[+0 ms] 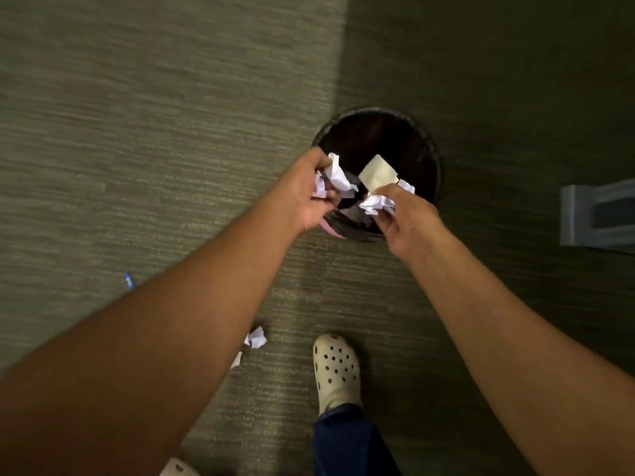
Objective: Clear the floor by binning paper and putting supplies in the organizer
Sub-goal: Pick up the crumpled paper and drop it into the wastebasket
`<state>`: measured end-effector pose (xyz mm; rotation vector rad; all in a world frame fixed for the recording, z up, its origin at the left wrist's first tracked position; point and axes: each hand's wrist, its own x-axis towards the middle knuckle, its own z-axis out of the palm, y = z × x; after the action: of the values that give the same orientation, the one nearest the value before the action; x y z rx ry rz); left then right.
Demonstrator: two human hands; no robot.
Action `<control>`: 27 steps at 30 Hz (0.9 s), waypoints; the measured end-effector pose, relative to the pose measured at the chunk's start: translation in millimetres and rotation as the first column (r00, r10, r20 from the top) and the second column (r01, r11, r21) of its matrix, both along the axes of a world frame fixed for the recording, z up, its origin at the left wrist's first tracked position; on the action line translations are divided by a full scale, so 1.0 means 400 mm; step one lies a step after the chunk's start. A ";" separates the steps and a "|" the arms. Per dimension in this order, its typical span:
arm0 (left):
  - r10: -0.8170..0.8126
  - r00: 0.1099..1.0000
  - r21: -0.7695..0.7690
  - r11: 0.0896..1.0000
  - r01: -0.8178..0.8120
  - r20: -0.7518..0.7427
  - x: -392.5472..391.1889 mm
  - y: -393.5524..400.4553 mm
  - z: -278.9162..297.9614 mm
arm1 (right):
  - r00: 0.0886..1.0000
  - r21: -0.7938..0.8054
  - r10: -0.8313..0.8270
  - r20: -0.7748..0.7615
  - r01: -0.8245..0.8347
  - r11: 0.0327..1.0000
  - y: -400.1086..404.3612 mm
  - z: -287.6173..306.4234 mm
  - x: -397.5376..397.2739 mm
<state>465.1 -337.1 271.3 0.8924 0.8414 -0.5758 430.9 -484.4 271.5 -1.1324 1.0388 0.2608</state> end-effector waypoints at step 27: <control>-0.473 0.839 0.710 0.491 0.505 -0.271 -0.596 0.578 -0.484 | -0.181 -0.334 0.903 -0.390 -0.886 -0.322 0.470 -0.583 -0.599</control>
<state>226.7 -105.8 77.7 1.9747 0.8675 -0.7434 191.4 -296.2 38.4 -2.3773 -0.2800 1.3513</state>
